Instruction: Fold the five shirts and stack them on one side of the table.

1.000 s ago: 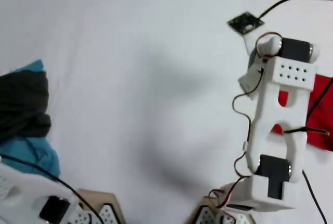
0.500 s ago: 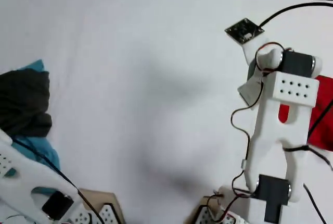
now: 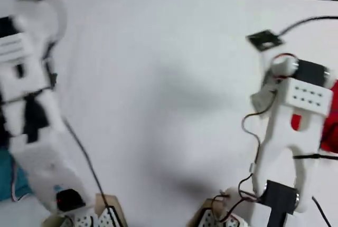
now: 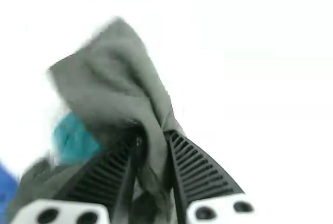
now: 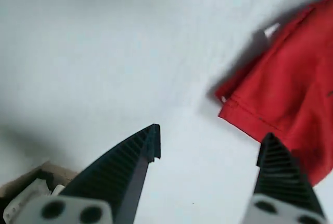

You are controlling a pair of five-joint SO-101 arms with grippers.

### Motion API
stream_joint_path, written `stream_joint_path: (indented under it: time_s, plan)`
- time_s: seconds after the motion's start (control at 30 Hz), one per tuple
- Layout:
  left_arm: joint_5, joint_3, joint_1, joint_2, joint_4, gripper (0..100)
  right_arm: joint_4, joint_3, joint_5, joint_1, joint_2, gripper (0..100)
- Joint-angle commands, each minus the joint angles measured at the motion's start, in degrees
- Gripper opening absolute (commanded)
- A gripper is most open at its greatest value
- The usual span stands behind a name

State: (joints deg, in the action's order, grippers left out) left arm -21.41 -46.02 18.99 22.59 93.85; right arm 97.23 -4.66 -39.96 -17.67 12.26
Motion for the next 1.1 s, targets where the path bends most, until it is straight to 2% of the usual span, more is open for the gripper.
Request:
stream_joint_path:
  time_s: [0.0,0.07,0.17,0.3,0.43,0.57,0.67,0.77,0.93,1.07]
  plan:
    - [3.60,-8.66,-15.65,-11.52,5.89,2,-2.95,0.18,0.35,-6.90,2.42,30.8]
    - [4.13,-9.80,-22.42,-14.33,8.53,2,-3.56,0.18,0.35,-8.92,2.33,30.8]
    - [3.96,-2.51,-27.78,-17.41,8.53,2,-3.30,0.18,0.35,-9.45,2.42,30.8]
    - [1.23,12.35,-28.13,-18.37,8.44,3,-3.21,0.18,0.35,-9.27,2.42,30.8]
    - [-4.66,23.34,-26.55,-18.55,8.44,11,-3.56,0.18,0.00,-8.22,2.42,30.8]
    - [-5.98,24.57,-19.60,-18.55,8.44,19,-3.47,-0.97,-0.09,-3.74,2.33,30.8]
    - [-7.82,25.10,-14.59,-19.87,8.44,26,-4.18,-4.22,-0.09,3.38,2.33,30.8]
    - [-8.35,25.45,-8.97,-22.42,8.44,27,-7.43,-7.91,0.18,12.70,2.33,31.0]
    - [-7.82,25.80,4.57,-22.42,4.84,27,-17.01,-14.95,0.35,31.60,2.33,31.1]
    - [-4.40,25.71,15.82,-18.81,3.87,27,-21.93,-16.53,0.35,45.76,0.92,31.1]
